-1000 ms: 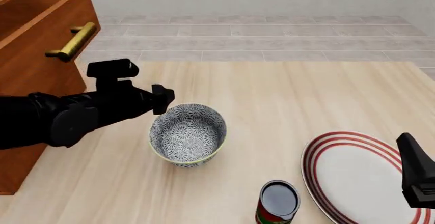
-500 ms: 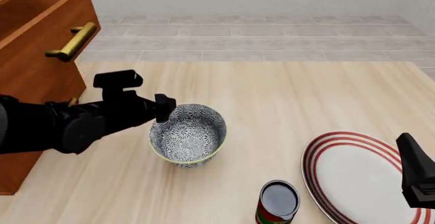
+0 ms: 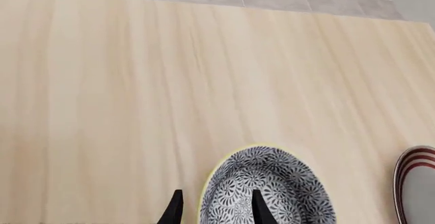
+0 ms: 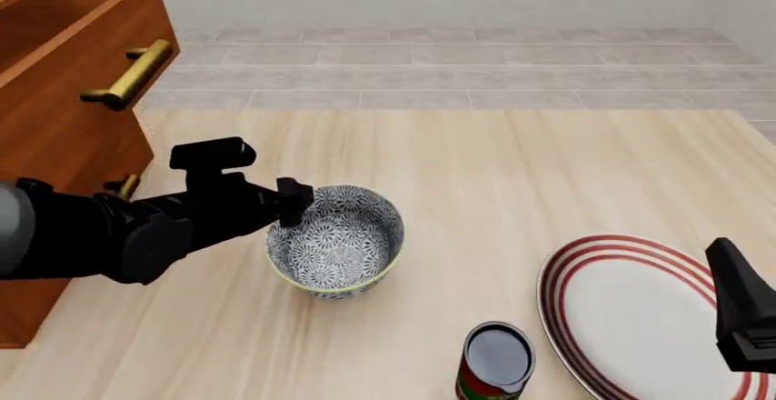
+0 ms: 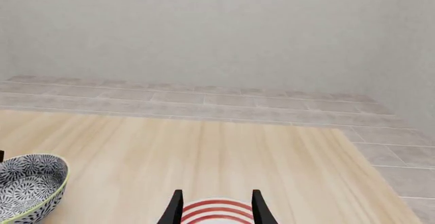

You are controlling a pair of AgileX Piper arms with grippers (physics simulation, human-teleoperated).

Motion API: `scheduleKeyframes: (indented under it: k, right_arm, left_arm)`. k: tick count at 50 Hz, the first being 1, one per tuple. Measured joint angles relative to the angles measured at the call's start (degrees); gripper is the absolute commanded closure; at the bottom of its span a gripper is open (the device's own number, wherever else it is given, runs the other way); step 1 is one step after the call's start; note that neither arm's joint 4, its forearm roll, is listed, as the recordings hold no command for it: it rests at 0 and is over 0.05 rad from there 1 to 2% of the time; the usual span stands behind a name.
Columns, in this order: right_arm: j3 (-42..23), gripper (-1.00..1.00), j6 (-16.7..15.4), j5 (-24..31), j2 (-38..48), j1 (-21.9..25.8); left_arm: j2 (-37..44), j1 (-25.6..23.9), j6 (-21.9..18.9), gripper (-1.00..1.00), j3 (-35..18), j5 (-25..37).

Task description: Put the bowl on top of the cabinet.

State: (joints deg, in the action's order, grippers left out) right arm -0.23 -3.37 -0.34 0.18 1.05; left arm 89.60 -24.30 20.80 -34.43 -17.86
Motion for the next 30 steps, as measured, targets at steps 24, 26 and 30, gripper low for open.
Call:
scheduleKeyframes:
  k: [24,26,30]
  right_arm:
    - [0.0,-1.00,0.1,0.0,0.0,0.0]
    - [0.0,-1.00,0.1,0.0,0.0,0.0]
    - [0.0,-1.00,0.1,0.0,0.0,0.0]
  left_arm:
    - [3.3,0.1,1.0,-1.00,0.6,-2.7]
    - [3.6,0.1,1.1,-1.00,0.6,-2.8]
    - [4.2,0.0,1.3,-1.00,0.7,-3.1]
